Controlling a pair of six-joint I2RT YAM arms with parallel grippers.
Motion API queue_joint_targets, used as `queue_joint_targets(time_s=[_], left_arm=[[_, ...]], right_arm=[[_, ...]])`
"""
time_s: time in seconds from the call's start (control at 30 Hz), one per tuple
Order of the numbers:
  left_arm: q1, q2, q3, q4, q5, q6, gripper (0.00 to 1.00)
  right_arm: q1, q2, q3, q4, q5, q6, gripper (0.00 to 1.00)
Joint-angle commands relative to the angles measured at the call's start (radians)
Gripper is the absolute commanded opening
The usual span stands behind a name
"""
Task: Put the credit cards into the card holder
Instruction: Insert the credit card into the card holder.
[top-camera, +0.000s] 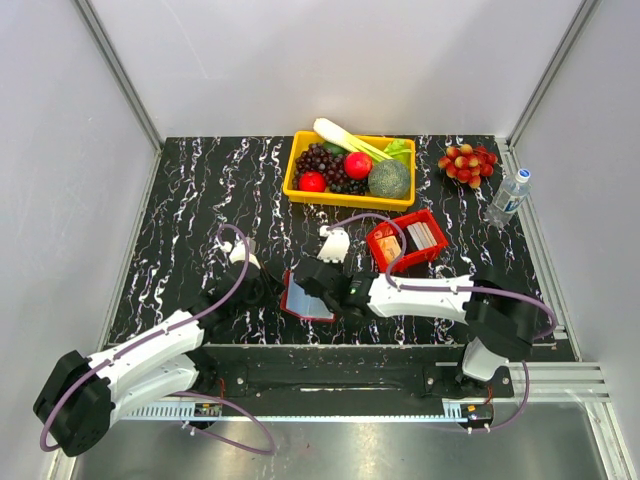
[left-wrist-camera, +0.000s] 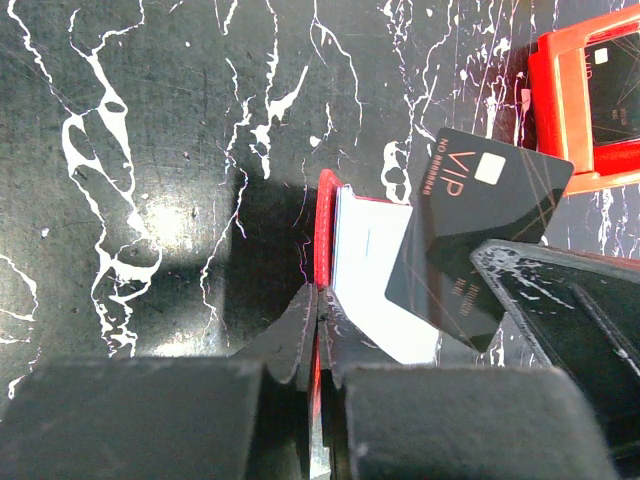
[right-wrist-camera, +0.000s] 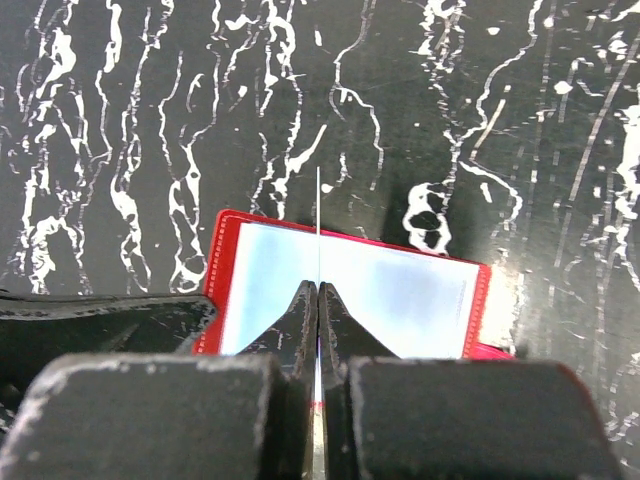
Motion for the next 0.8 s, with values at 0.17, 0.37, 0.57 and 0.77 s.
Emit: queue_joint_targets(time_s=[0.17,0.37,0.57,0.77], left_arm=[[0.005,-0.004,0.012,0.024,-0.005,0.004,0.0],[0.006,0.036,0.009,-0.013,-0.045,-0.001,0.0],[0.005,0.083,-0.017,0.001,-0.06,-0.018,0.0],[0.005,0.11,-0.033,0.006,-0.075,-0.032,0.0]], right_arm=[[0.01,-0.141,-0.073,-0.065,0.102,0.02,0.0],[-0.056,-0.137,-0.13,0.041,-0.126,0.014,0.0],[-0.162,-0.132,-0.3,0.358,-0.424,0.04,0.0],[-0.176,-0.095,-0.385,0.52,-0.524,0.095,0.0]])
